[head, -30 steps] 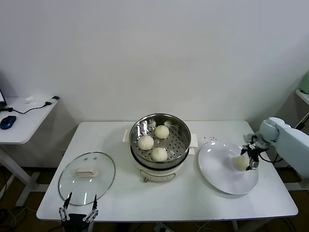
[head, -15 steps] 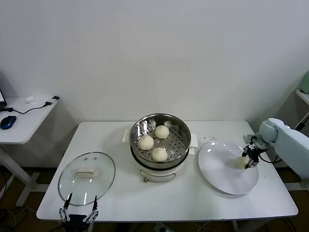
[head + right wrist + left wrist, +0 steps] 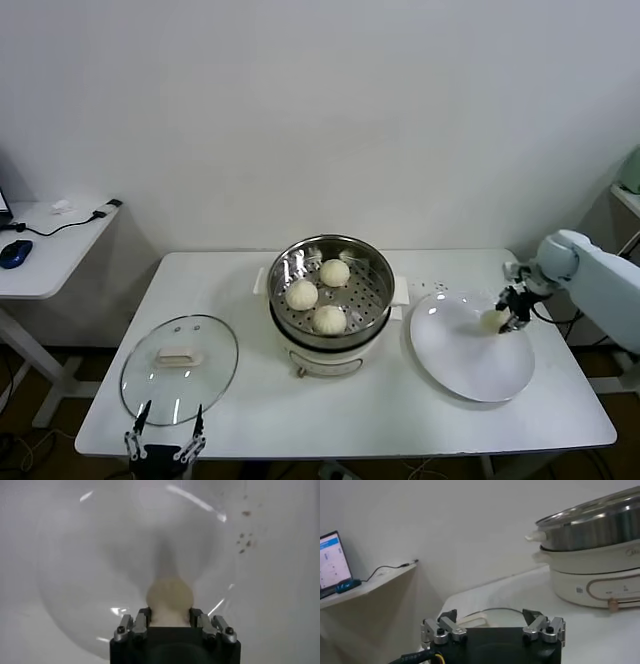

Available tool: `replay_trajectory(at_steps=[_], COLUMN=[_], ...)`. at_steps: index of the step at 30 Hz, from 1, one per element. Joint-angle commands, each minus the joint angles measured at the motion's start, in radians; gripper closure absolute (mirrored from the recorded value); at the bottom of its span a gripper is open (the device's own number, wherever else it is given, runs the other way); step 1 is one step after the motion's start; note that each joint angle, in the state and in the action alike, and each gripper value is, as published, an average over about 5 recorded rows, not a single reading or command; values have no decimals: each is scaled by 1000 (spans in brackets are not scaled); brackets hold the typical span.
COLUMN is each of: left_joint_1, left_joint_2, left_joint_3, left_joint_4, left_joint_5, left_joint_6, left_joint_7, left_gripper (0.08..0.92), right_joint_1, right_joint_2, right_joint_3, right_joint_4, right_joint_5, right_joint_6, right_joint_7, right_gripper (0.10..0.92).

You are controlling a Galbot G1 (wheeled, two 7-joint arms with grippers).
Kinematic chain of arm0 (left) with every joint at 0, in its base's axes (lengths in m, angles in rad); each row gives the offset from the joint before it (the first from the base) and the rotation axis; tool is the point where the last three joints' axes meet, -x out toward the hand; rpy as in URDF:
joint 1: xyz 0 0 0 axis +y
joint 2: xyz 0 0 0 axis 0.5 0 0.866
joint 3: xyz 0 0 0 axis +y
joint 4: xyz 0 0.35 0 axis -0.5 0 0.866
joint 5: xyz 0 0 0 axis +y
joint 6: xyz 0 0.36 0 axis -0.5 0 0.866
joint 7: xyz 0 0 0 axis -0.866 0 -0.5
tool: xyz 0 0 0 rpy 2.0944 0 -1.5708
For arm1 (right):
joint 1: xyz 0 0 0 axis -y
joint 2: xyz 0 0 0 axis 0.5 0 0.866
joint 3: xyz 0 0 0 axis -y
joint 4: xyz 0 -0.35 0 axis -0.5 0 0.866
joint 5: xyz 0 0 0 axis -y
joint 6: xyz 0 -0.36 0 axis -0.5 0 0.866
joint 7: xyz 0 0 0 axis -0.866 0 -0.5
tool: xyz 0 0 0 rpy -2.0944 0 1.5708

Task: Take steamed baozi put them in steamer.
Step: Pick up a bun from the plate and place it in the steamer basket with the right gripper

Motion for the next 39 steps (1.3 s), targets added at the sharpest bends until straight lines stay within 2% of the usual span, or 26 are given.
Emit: replay_trajectory(at_steps=[1, 7, 14, 27, 39], left_joint_1=[-6, -21, -35, -47, -61], left_joint_2=[2, 15, 25, 22, 28], left_joint_3=[23, 42, 75, 76, 72], left_joint_4=[9, 29, 47, 46, 56], left_joint_5=[-14, -22, -26, -20, -23], left_joint_6=[-3, -9, -12, -18, -11], left_joint_7=[1, 1, 1, -1, 1], left_gripper=[177, 177, 177, 177, 177], right_joint_1=[490, 684, 760, 630, 524], right_joint_2=[110, 257, 404, 523, 545], right_joint_3=[-454, -638, -769, -830, -835], right_joint_4=[51, 119, 214, 277, 231], right_joint_5=[486, 785, 955, 902, 827], right_joint_6=[-99, -172, -222, -269, -268], right_joint_7=[19, 57, 113, 244, 257], right_gripper=[493, 491, 491, 491, 491])
